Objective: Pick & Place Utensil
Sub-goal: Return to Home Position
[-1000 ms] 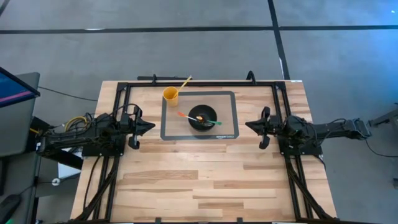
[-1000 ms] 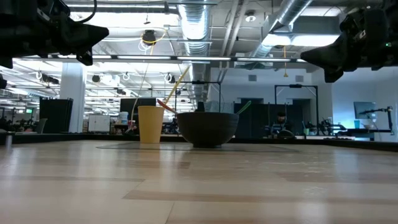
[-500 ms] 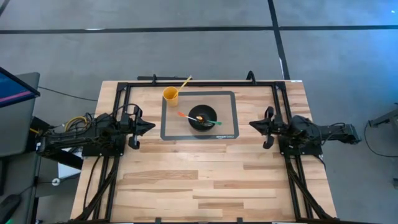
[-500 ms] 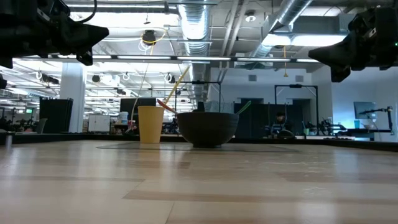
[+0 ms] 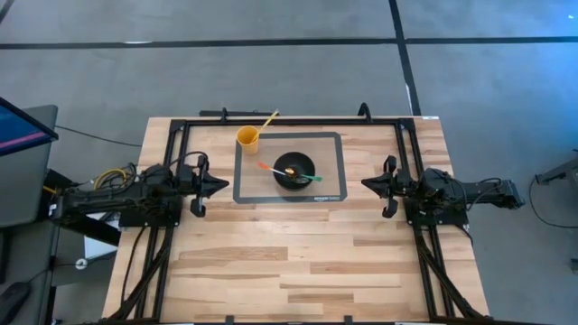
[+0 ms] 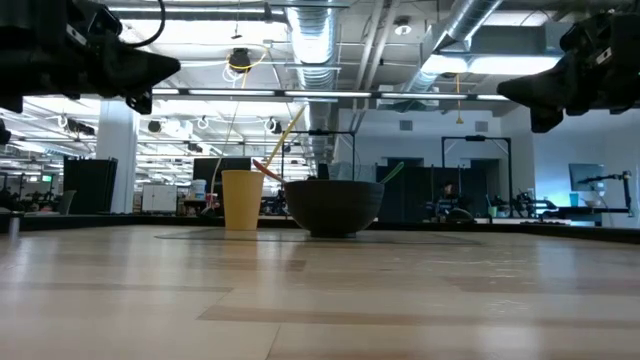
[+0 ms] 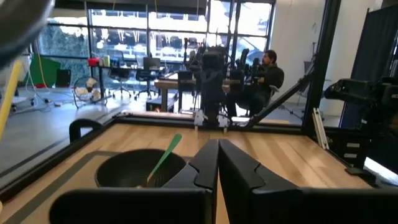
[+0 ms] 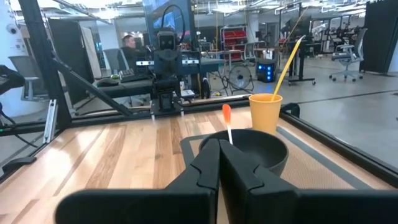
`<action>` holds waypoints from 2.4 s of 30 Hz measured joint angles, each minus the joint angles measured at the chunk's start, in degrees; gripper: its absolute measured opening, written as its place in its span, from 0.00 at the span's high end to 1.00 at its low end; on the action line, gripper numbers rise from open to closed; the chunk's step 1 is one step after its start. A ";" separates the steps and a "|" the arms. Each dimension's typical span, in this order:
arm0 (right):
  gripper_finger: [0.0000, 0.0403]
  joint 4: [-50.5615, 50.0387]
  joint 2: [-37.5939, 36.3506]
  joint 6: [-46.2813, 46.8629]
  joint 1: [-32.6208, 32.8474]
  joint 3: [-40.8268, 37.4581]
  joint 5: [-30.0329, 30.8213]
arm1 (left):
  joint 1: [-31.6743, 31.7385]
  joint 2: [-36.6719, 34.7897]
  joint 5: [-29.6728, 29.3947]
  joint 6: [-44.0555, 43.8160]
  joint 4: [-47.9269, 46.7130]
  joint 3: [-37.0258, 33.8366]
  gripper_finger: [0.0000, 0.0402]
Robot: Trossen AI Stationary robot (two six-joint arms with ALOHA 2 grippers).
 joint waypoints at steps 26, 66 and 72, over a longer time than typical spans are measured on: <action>1.00 0.02 -0.02 0.00 0.00 0.00 0.16 | -0.01 15.07 0.00 -0.01 0.04 0.00 0.97; 1.00 0.02 0.00 0.00 -0.01 0.00 0.17 | 0.45 18.12 5.12 -1.34 8.22 -0.02 0.97; 1.00 0.02 0.00 0.00 -0.02 0.00 0.17 | 0.45 18.18 7.98 -1.60 8.58 -0.04 0.97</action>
